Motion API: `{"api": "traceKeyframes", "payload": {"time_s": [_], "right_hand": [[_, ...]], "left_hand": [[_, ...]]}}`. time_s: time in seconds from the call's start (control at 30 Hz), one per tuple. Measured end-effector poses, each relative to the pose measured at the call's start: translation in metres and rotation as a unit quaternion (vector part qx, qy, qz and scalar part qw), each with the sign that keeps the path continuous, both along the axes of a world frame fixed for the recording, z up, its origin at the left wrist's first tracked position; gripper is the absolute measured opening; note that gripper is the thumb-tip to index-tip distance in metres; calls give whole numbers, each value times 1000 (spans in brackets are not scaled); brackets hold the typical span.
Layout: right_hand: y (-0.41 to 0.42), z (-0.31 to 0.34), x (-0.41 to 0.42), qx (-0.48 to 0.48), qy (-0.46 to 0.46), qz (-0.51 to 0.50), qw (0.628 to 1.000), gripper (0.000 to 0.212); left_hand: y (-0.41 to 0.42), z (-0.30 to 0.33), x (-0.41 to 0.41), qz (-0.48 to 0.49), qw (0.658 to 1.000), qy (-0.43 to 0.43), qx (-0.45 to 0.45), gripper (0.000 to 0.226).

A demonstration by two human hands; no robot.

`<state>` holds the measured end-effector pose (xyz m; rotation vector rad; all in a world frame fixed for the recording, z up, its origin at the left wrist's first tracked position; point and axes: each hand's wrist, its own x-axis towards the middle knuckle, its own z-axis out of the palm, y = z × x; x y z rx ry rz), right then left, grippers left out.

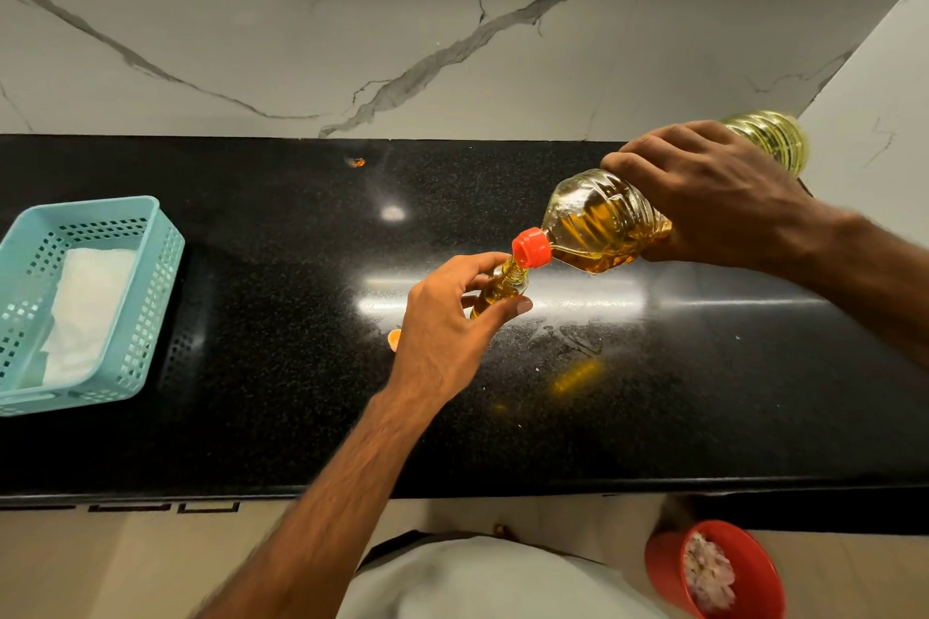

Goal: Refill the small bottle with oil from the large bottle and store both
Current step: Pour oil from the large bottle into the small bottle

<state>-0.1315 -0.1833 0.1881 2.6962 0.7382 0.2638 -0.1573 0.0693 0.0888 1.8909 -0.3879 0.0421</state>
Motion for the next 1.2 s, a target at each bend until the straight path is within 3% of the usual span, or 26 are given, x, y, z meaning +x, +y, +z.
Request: {"api": "traceKeyframes", "payload": {"time_s": [1.2], "right_hand": [[2, 2, -3, -5, 10, -14, 1000, 94]], "left_hand": [[1, 2, -2, -4, 1000, -6, 14, 42]]}}
